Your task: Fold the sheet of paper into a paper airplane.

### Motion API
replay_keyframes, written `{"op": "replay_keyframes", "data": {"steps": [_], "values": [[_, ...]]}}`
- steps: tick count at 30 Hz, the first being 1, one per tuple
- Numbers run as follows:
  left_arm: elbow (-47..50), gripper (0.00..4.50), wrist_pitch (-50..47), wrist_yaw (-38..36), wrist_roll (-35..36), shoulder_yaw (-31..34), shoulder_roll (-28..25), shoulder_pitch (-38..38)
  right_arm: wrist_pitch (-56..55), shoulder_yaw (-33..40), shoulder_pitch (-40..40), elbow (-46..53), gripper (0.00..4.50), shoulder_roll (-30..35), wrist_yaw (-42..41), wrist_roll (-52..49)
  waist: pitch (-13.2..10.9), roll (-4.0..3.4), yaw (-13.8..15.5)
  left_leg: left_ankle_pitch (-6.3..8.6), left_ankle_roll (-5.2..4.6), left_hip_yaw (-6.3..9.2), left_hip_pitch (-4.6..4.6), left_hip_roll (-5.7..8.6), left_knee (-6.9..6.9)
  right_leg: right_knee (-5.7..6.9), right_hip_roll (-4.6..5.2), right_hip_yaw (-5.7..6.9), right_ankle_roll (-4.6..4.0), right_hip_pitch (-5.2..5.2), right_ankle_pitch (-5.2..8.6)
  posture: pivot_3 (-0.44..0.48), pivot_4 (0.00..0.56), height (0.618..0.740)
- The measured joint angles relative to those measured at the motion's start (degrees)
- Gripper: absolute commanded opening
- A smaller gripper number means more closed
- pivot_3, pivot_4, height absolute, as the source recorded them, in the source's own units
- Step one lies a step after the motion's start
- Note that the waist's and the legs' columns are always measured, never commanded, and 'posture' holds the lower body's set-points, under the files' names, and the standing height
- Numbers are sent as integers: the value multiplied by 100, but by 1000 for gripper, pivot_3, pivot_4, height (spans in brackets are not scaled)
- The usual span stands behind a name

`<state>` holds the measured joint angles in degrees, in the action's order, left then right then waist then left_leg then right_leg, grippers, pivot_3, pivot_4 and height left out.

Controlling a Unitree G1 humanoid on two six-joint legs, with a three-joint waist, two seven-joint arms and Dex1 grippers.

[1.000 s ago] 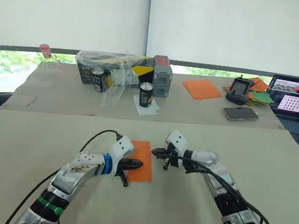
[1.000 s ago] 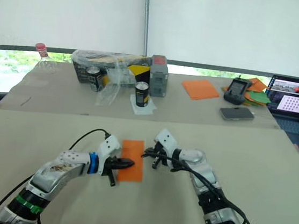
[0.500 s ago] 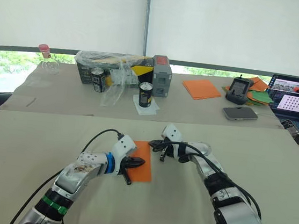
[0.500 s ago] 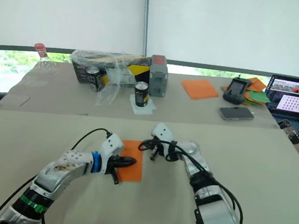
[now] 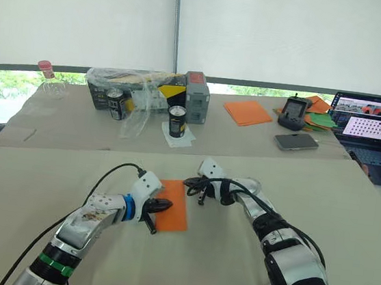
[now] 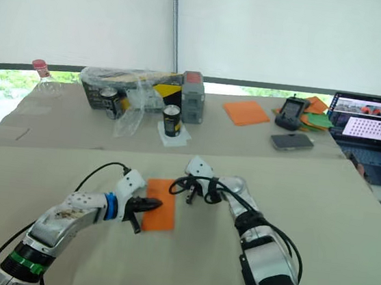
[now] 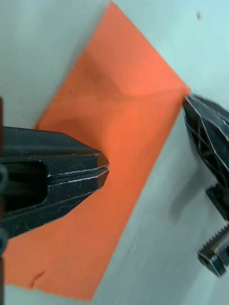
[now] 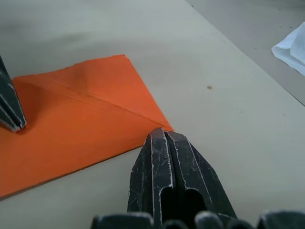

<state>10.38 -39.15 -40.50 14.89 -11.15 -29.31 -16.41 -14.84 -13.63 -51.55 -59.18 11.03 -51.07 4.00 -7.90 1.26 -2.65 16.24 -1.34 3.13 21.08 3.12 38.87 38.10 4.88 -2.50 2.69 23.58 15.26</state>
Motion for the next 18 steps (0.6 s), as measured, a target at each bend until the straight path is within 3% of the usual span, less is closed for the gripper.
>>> {"op": "replay_keyframes", "data": {"steps": [18], "values": [[-4, 0, 10, 44, 2, 22, 15, 43, -439, -16, 77, 87, 15, -140, 163, 259, 0, -1, 4, 0, 1, 1, 2, 2, -2, -2, 2, -1, 0, 3, 0, 0, 150, 740]]}}
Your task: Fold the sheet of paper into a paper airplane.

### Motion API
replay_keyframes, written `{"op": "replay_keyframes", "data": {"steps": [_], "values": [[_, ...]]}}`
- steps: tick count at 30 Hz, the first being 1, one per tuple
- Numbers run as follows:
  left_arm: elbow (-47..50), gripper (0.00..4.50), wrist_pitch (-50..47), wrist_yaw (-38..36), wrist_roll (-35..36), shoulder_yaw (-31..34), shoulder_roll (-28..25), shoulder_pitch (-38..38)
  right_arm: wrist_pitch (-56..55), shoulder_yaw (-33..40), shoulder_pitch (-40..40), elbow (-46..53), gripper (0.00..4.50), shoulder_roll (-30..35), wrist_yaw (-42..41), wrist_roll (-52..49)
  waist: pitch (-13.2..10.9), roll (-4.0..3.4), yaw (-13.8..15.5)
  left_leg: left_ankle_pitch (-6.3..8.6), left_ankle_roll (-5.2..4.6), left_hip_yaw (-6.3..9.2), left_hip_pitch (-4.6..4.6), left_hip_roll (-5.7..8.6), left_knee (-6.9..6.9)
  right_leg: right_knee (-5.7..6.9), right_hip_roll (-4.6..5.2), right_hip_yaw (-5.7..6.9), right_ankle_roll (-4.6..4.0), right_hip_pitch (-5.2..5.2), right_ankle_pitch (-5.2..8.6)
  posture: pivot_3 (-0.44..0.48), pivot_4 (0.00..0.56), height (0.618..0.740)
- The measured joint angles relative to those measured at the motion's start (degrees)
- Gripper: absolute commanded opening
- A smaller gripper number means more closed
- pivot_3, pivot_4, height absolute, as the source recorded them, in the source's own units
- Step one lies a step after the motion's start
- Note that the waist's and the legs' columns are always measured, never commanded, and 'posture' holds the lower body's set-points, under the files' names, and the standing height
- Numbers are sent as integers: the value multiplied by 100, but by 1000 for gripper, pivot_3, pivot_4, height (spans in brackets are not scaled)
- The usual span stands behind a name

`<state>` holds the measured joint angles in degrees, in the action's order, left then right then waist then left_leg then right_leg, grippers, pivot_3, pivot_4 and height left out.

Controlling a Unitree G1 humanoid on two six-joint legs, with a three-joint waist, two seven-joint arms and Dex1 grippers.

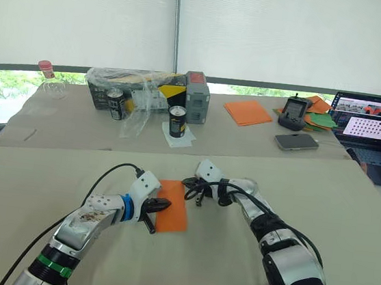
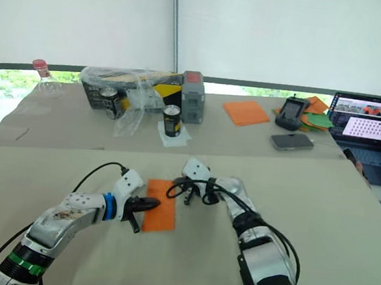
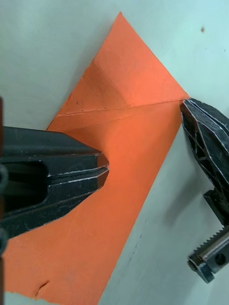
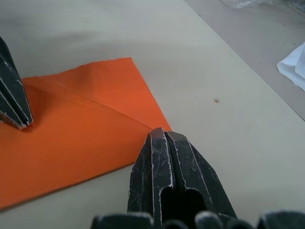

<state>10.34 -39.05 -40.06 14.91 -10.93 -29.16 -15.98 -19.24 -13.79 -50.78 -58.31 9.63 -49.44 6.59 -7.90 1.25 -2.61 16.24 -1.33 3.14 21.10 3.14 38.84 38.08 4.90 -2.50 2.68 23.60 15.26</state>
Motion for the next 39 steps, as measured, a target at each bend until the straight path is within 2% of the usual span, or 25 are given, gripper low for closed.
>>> {"op": "replay_keyframes", "data": {"steps": [8, 12, 18, 28, 32, 39], "values": [[-3, 0, 1, 7, 0, 0, 15, 4, -20, -5, -3, -18, 15, 6, 70, 115, 0, 0, 1, 0, 0, 0, 0, 0, -1, -1, 0, 0, 0, -1, 0, 0, 150, 740], [21, 0, 8, 16, 0, 27, 14, 56, -27, -11, 101, 110, 15, 21, -248, 96, 1, -1, 0, 0, 0, 0, -2, 0, -4, -3, 0, 1, 0, -2, 0, 0, 150, 740], [22, 0, 21, 10, 2, 77, -3, 104, -19, -69, 605, 823, 15, 42, -780, -60, 4, -5, -11, 1, 0, 2, -16, -7, -10, -5, -4, 2, 0, -16, 0, 0, 150, 740], [38, 0, 24, -92, 5, 87, -228, 136, 337, -201, 1339, 2014, 15, 218, -1136, -174, 5, -5, 15, 2, -1, 2, -61, -6, -35, -22, -2, 2, 0, -54, 1, 0, 150, 740], [59, 0, 43, -185, 7, 124, -368, 202, 600, -232, 1661, 2502, 15, 406, -1402, -381, 12, -12, 44, 4, -3, 4, -90, -6, -57, -51, 0, 5, 0, -88, 1, 0, 150, 740], [31, 0, 57, -212, 7, 92, -369, 168, 1185, -314, 2161, 3355, 15, 651, -1694, -699, 13, -12, 83, 6, -7, 8, -90, -6, -60, -76, 6, 8, 0, -102, 1, 0, 150, 740]]}}
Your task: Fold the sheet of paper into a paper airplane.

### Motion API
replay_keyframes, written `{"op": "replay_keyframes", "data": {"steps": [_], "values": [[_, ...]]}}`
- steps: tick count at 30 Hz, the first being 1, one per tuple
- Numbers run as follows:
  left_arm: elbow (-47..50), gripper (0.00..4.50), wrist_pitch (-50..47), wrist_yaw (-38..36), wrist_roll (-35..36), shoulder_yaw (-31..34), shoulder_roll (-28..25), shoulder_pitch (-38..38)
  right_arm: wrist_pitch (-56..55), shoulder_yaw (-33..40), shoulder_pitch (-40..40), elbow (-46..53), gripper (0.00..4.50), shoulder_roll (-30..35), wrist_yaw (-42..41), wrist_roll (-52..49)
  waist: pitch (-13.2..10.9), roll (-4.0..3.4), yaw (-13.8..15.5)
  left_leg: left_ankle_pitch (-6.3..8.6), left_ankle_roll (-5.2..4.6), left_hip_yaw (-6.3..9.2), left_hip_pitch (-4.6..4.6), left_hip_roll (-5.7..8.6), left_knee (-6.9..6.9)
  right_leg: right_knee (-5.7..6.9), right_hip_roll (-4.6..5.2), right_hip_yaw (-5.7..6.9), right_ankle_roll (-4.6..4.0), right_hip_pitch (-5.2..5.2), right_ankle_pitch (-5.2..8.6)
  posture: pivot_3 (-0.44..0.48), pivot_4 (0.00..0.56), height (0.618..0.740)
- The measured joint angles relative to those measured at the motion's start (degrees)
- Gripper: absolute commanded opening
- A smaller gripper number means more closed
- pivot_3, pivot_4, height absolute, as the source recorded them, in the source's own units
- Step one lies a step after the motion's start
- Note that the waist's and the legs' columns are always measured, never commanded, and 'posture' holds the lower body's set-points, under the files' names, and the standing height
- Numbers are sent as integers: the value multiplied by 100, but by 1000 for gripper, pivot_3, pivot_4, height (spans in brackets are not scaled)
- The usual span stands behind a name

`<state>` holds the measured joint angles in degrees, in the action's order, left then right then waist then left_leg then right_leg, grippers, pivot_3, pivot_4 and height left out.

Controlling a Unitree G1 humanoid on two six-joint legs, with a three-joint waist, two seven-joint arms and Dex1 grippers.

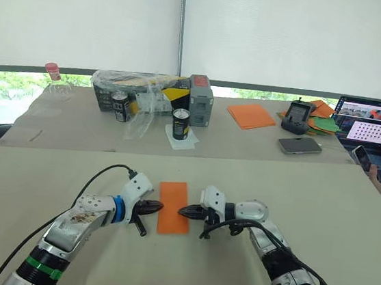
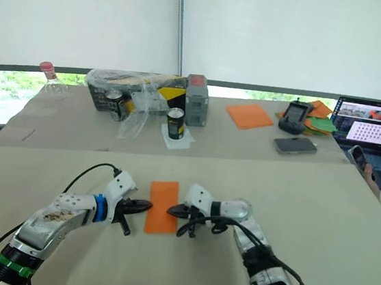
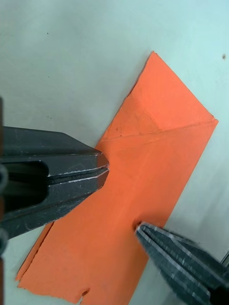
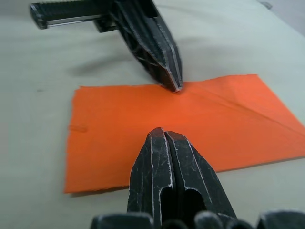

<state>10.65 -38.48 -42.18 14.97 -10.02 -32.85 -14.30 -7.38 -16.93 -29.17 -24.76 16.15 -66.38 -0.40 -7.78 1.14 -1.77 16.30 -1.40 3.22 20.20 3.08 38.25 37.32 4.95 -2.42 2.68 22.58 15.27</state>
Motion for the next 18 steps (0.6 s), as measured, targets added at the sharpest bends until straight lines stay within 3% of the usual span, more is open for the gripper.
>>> {"op": "replay_keyframes", "data": {"steps": [18], "values": [[-73, 0, -16, 13, -2, -141, 173, -135, 980, -204, 1084, 1749, 15, 679, -202, -502, 1, -1, 123, 8, -14, 3, -1, 8, -2, -33, 23, 6, 0, -25, 0, 0, 150, 740]]}}
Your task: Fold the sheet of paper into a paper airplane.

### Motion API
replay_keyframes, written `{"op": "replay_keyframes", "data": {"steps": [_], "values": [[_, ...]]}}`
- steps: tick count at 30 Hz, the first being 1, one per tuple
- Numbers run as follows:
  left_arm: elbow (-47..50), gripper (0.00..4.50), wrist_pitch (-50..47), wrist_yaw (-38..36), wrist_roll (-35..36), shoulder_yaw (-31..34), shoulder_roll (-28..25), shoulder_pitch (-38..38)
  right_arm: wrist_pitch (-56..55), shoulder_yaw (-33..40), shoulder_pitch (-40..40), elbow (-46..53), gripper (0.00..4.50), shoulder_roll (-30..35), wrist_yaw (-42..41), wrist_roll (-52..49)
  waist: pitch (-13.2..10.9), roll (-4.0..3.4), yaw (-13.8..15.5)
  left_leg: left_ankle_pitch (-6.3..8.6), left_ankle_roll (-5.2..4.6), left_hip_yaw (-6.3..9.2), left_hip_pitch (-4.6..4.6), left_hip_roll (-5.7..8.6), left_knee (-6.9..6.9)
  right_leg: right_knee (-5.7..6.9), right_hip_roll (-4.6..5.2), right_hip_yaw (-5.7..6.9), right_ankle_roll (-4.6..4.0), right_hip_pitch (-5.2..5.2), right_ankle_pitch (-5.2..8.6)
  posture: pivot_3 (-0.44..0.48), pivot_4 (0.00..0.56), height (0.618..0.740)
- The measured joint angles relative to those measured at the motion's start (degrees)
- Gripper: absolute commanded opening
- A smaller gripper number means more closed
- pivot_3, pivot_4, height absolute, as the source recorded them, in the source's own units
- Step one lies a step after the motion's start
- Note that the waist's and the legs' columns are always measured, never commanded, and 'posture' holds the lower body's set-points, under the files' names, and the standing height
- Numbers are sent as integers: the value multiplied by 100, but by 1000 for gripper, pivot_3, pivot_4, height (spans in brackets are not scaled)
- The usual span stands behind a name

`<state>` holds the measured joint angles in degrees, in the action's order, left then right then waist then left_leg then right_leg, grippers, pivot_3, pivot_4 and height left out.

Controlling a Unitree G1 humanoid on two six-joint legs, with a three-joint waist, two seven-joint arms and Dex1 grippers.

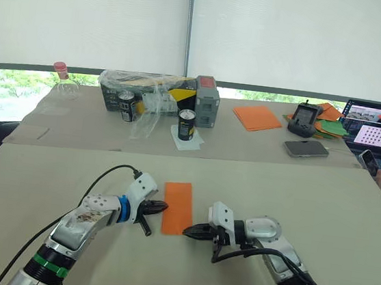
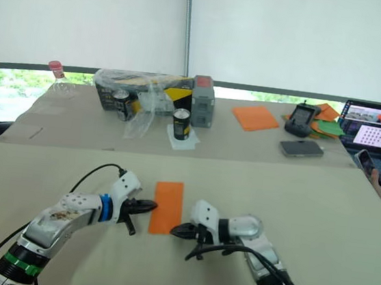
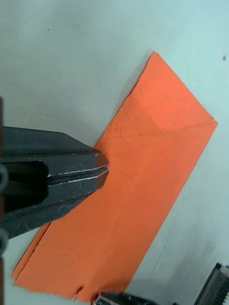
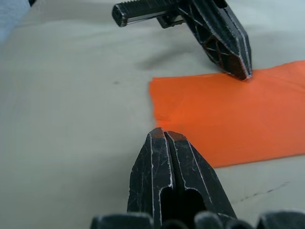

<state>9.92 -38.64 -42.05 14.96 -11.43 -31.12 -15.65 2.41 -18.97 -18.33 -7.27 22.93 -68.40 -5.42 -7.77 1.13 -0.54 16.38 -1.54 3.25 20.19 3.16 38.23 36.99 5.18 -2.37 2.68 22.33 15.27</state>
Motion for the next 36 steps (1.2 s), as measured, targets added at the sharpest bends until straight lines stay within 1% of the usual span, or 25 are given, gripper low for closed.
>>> {"op": "replay_keyframes", "data": {"steps": [4, 6, 9, 12, 14, 16, 18, 20, 21, 23, 26, 31, 35, 36], "values": [[-3, 0, 0, -2, 0, -1, 2, -7, 197, 13, 85, 208, 15, 137, 3, -124, 0, 0, 7, 0, 0, 0, 1, 0, 0, -1, 1, 1, 0, 0, 0, 0, 150, 740], [11, 0, 0, 0, 1, 8, 3, -9, 489, 73, 137, 428, 15, 243, 27, -280, -3, -1, 11, 0, -1, 0, 6, 0, 0, -4, 5, 0, 0, 2, 0, 0, 150, 740], [29, 0, -54, 3, 87, 108, 28, 29, 1071, 411, 119, 1001, 15, 514, 123, -606, -7, -3, 5, 0, -2, 0, 12, -1, 0, -6, 13, -1, 0, 9, 0, 0, 150, 740], [-17, 0, -315, 36, 381, 391, 269, 42, 1556, 595, 73, 1652, 15, 744, 178, -857, -11, 3, 4, 0, -2, 2, 27, -6, 0, -5, 10, 2, 0, 25, 0, 0, 150, 740], [-12, 0, -790, 49, 684, 622, 286, -71, 1957, 648, 30, 2166, 15, 913, 224, -1075, -16, 9, -1, -3, 0, 2, 81, -4, 9, 9, 7, 2, 0, 84, 0, 0, 150, 740], [-4, 0, -1246, 7, 940, 843, 98, -271, 2210, 670, -75, 2519, 15, 1092, 278, -1161, -19, 14, -11, -7, 5, 4, 125, -1, 28, 26, 2, 2, -1, 131, -2, 0, 150, 740], [61, 0, -1505, -157, 1147, 1067, -284, -545, 2238, 594, -160, 2694, 15, 1465, 402, -860, -19, 14, -16, -9, 9, 3, 184, 4, 55, 55, 2, 3, -1, 192, -2, 0, 150, 740], [108, 0, -1497, -360, 1156, 1072, -739, -641, 2121, 398, -167, 2562, 15, 1810, 553, -324, -20, 14, -18, -23, 33, -2, 187, 11, 57, 57, 8, 3, -1, 196, -2, 0, 150, 740], [126, 0, -1476, -438, 1130, 1035, -884, -632, 2071, 330, -163, 2456, 15, 1886, 619, -127, -20, 14, -18, -22, 30, -5, 188, 12, 56, 54, 9, 1, -1, 196, -2, 0, 150, 740], [134, 0, -1402, -547, 1095, 884, -921, -579, 2058, 285, -164, 2336, 15, 1821, 740, 1, -20, 15, -10, -17, 22, -5, 192, 12, 60, 52, 10, 1, -1, 194, -2, 0, 150, 740], [147, 0, -1370, -587, 1098, 611, -713, -534, 2042, 254, -205, 2282, 15, 1704, 865, 70, -23, 20, -2, -8, 4, -3, 197, 11, 66, 54, 10, 2, -1, 195, -2, 0, 150, 740], [132, 0, -1187, -535, 995, 318, -376, -632, 2051, 255, -275, 2276, 15, 1709, 997, 187, -25, 22, 25, -10, 4, -2, 196, 11, 66, 57, 8, 2, -2, 195, -3, 0, 150, 740], [16, 0, -1148, -454, 1018, 245, 181, -929, 2160, 353, -249, 2365, 15, 1843, 1015, 183, -26, 25, 60, -13, 2, -2, 205, 15, 74, 59, -1, 6, -2, 197, -3, 0, 150, 740], [17, 0, -1146, -464, 1021, 192, 246, -1004, 2187, 426, -251, 2379, 15, 1897, 1033, 184, -26, 25, 70, -14, 2, -2, 204, 17, 75, 59, 0, 6, -1, 195, -3, 0, 150, 740]]}}
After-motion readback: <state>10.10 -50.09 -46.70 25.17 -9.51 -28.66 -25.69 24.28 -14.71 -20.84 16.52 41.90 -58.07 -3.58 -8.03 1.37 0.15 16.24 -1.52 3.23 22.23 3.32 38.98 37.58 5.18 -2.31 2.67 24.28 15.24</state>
